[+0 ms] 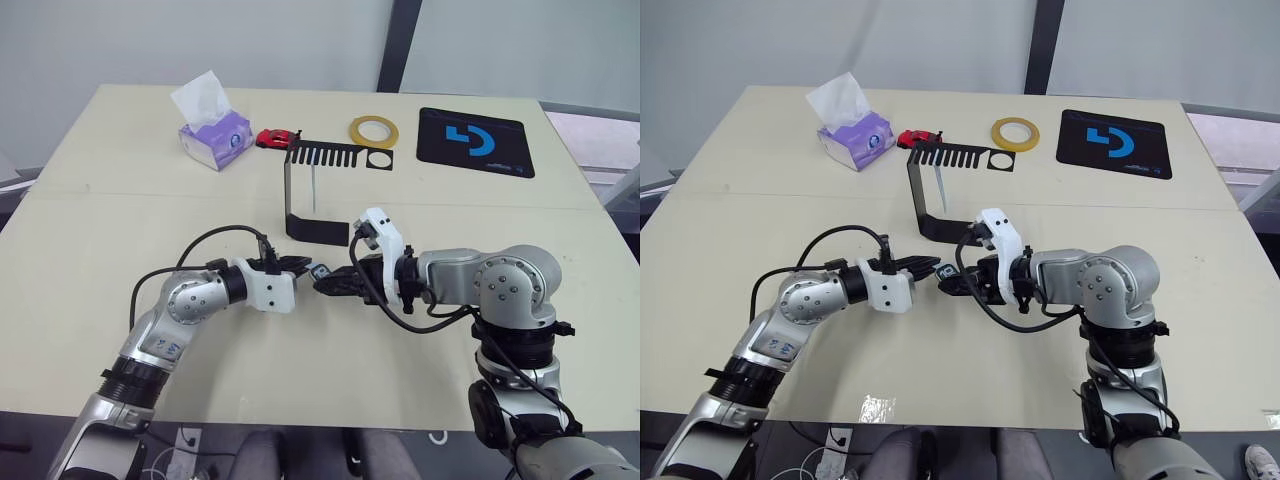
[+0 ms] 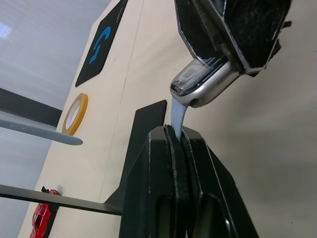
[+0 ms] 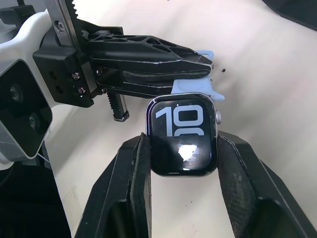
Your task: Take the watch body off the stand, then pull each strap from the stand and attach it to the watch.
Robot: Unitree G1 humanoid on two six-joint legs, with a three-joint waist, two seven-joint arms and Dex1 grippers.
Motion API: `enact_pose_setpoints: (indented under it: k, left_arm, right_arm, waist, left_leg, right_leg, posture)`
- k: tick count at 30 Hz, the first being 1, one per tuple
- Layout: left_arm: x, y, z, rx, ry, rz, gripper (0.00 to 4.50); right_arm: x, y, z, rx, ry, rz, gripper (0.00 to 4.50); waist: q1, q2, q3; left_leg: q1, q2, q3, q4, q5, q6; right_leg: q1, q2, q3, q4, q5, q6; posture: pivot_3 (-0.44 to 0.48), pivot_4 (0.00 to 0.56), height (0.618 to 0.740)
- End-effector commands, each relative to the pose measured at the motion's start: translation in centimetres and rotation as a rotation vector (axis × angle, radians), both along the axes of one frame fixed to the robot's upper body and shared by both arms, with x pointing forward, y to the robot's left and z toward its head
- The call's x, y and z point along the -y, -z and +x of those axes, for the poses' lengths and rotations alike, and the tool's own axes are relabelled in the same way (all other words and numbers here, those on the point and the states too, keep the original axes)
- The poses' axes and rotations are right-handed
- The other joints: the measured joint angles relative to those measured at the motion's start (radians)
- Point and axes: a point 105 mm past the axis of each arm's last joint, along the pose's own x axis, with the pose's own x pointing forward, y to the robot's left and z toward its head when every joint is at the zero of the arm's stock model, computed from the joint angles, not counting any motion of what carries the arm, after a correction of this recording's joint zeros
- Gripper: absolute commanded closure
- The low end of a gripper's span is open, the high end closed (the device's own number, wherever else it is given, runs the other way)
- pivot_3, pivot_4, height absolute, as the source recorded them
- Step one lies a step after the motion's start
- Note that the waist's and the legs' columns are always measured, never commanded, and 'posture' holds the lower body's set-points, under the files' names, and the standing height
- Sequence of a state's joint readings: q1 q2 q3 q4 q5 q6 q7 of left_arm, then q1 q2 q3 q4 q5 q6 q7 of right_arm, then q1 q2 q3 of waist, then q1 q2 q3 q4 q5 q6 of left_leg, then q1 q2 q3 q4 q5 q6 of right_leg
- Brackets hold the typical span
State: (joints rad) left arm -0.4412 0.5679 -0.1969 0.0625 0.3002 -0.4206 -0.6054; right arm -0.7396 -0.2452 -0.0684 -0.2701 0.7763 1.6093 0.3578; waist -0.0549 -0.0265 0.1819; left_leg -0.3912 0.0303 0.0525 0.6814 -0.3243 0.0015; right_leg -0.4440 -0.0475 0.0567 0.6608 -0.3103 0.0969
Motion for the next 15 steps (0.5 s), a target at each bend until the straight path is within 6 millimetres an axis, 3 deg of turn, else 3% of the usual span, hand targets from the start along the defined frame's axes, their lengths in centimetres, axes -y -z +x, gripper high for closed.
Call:
enact_pose_setpoints:
  k: [1,15]
  left_arm:
    - [0.02,-1.72,0.05,0.072,0.026,-0.031,4.44]
    - [-0.33,-1.48,0.15,0.094,0.058,-0.013,4.44]
  right_arm:
    - [-0.25,-0.96,-0.08,0.061,-0.007,-0.016,2.98]
    - [-0.25,-0.93,0.18,0.071,0.011,-0.01,2.98]
  waist:
    - [0.0,0.0,0.0]
    - [0.0,0.0,0.0]
  left_leg:
    - [0.0,0.0,0.0,0.0,0.0,0.0]
    - [0.0,0.0,0.0,0.0,0.0,0.0]
  right_leg:
    - [0.0,0.0,0.0,0.0,0.0,0.0]
    - [0.0,0.0,0.0,0.0,0.0,0.0]
  posture:
    - [0.0,0.15,0.738]
    - [0.0,0.15,0.738]
